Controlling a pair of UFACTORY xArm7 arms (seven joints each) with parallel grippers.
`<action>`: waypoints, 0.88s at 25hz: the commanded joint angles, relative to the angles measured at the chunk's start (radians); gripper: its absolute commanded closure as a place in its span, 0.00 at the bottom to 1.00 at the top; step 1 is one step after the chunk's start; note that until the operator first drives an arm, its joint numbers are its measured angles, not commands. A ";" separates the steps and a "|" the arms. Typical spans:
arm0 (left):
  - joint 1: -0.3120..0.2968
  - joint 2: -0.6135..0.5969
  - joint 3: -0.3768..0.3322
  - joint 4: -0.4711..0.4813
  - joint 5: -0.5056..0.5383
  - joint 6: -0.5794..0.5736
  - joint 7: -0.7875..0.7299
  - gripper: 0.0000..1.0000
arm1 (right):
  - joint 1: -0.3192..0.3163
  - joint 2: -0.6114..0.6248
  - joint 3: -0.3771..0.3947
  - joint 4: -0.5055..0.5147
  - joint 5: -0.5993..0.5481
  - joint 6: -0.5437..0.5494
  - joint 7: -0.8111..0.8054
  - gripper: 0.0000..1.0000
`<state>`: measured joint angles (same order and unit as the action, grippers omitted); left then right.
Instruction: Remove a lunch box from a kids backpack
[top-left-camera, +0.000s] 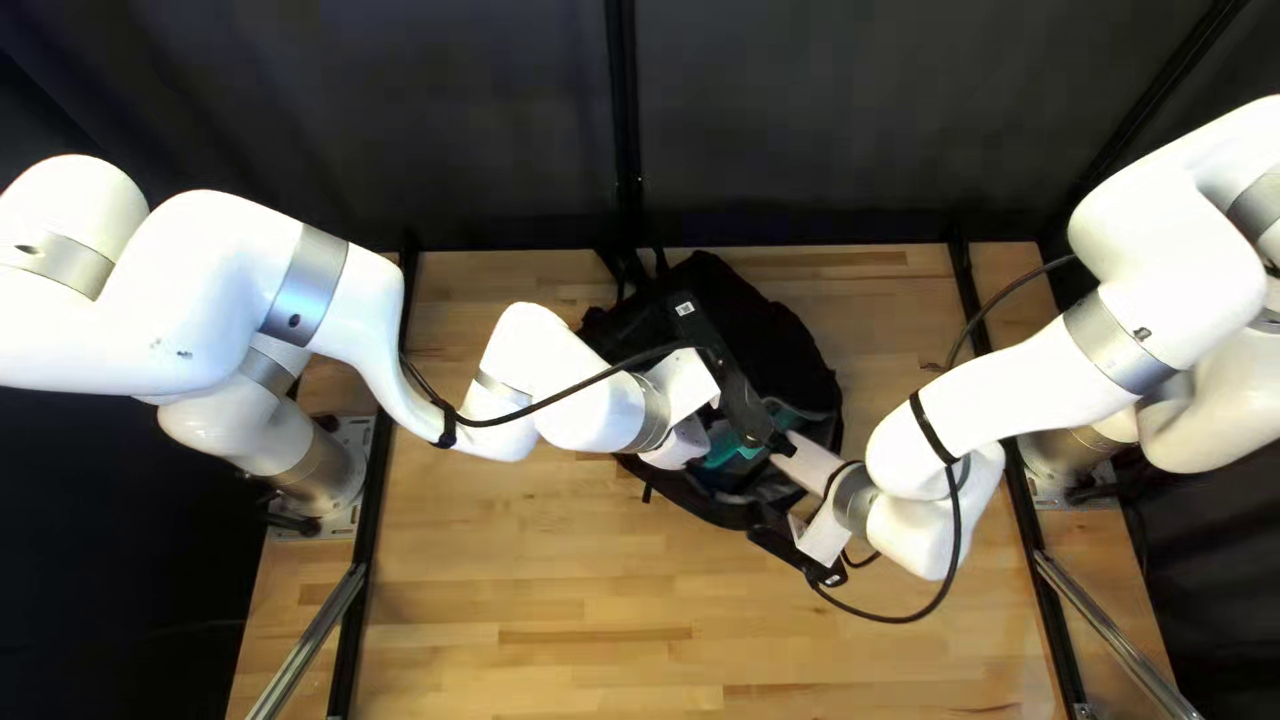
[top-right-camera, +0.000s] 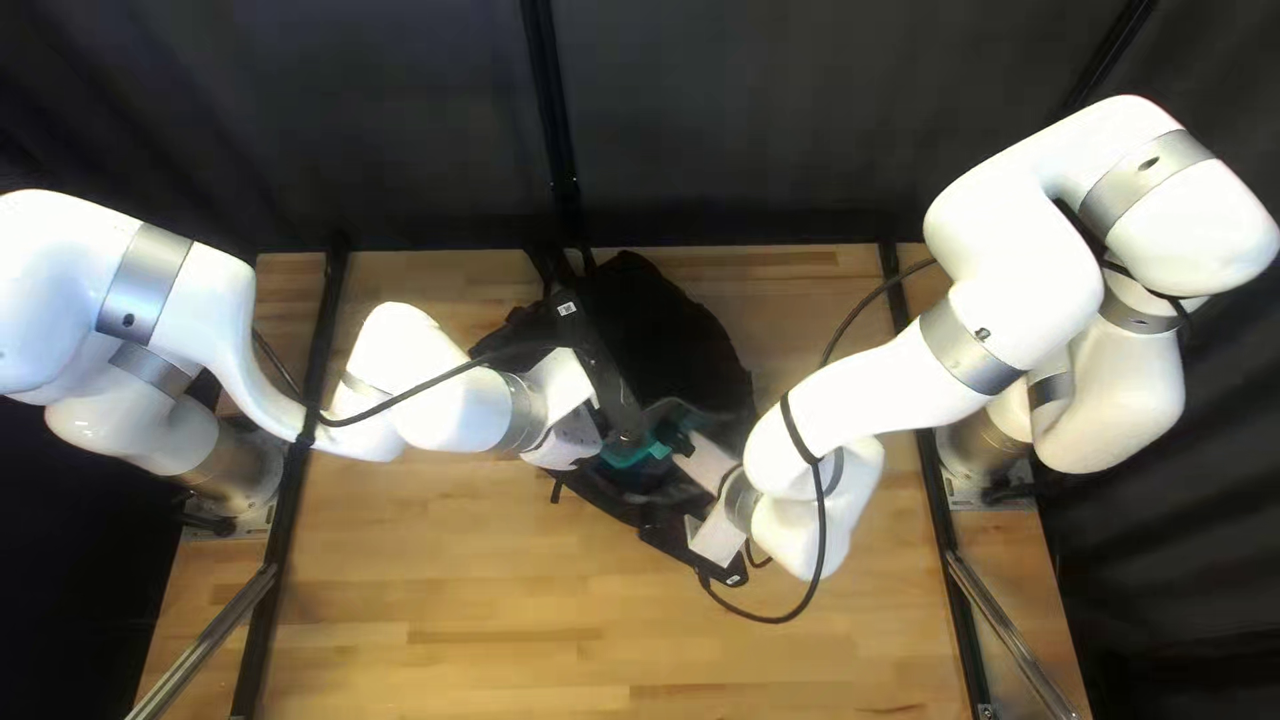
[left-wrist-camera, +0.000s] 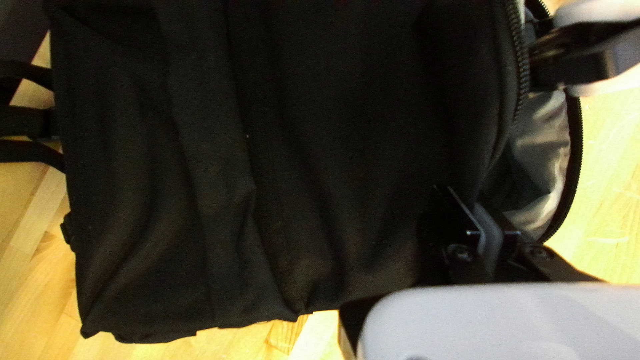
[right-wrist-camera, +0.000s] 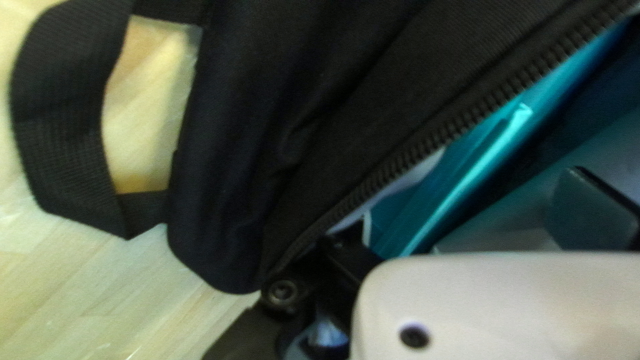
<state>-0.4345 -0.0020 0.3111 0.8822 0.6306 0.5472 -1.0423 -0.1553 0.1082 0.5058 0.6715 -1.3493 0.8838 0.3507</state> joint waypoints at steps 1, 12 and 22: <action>0.000 0.000 0.000 0.001 0.001 0.000 0.000 1.00 | -0.016 -0.019 -0.012 -0.016 0.002 -0.026 -0.011 0.09; 0.001 -0.003 0.001 0.003 -0.001 0.000 0.009 1.00 | -0.044 -0.079 -0.033 -0.045 0.047 -0.074 -0.051 0.94; 0.002 -0.006 0.002 -0.001 -0.004 0.000 0.015 1.00 | -0.035 -0.144 -0.026 -0.067 0.129 -0.070 -0.101 1.00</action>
<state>-0.4327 -0.0076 0.3132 0.8821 0.6273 0.5469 -1.0277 -0.1976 -0.0082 0.4741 0.6141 -1.2550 0.8095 0.2698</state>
